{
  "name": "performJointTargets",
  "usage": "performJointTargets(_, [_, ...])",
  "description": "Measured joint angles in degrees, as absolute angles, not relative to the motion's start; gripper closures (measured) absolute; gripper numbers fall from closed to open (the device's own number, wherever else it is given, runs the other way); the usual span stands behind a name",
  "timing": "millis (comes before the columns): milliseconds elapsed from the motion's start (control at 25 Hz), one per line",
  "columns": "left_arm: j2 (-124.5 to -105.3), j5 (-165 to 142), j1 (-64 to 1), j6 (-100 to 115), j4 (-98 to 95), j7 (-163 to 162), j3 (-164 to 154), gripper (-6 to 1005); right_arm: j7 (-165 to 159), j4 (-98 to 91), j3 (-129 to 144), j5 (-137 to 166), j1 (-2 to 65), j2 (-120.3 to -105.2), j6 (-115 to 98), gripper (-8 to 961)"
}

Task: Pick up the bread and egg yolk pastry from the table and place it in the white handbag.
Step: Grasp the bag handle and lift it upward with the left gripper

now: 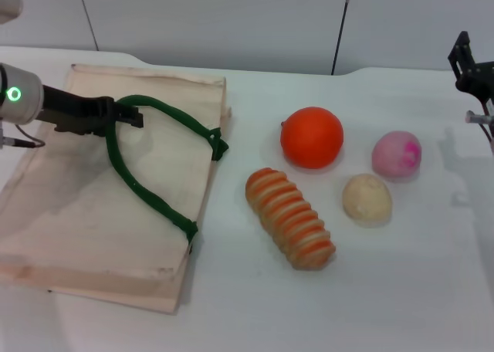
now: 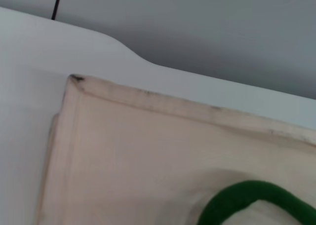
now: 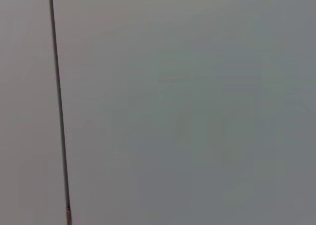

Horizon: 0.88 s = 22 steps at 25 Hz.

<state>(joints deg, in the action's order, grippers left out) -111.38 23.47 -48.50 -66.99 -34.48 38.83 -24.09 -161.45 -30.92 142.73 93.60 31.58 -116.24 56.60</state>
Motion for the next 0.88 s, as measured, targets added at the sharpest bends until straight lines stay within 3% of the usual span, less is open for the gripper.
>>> performJointTargets(240, [-111.47, 23.5, -49.6, -64.4, -32.7, 40.5, -24.1, 208, -161.5, -31.0, 142.7, 93.6, 31.7, -116.28, 56.6, 222])
performJointTargets(520, [-111.42, 23.7, -50.8, -62.1, -29.3, 42.5, -24.1, 436, -161.5, -31.2, 142.7, 93.6, 31.8, -116.28, 56.6, 221])
performJointTargets(880, [-111.32, 23.5, -51.2, -61.6, -28.1, 43.1, -24.1, 515, -161.5, -31.3, 142.7, 93.6, 31.8, -116.28, 56.8, 221])
